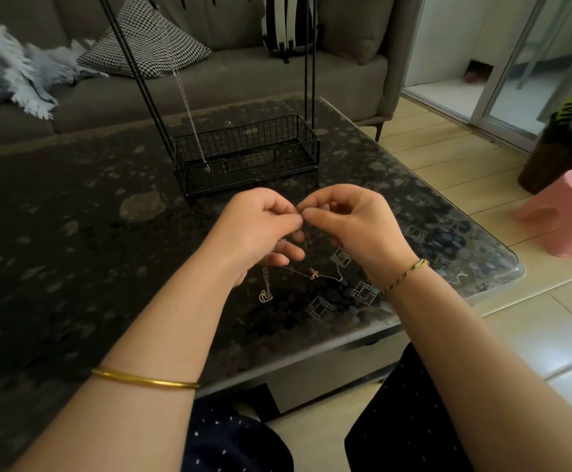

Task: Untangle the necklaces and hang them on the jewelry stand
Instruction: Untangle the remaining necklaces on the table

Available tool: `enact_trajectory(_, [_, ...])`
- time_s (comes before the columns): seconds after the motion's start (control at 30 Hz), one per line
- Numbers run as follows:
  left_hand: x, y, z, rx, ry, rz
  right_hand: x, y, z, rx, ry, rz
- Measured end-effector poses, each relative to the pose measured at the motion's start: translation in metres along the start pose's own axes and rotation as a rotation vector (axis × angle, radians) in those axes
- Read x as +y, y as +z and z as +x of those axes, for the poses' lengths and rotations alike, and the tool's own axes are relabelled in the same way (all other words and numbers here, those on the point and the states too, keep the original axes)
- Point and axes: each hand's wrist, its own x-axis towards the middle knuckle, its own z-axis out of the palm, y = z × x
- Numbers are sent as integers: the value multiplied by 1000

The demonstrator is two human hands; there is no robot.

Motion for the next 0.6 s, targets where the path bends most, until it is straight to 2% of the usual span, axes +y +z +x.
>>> enact_trajectory(0.23, [-2,0,1,-24,9,31,-2,1,-1,5,-5,-34])
enact_trajectory(0.6, [-2,0,0,27,39,48,0,-1,0,27,28,-140])
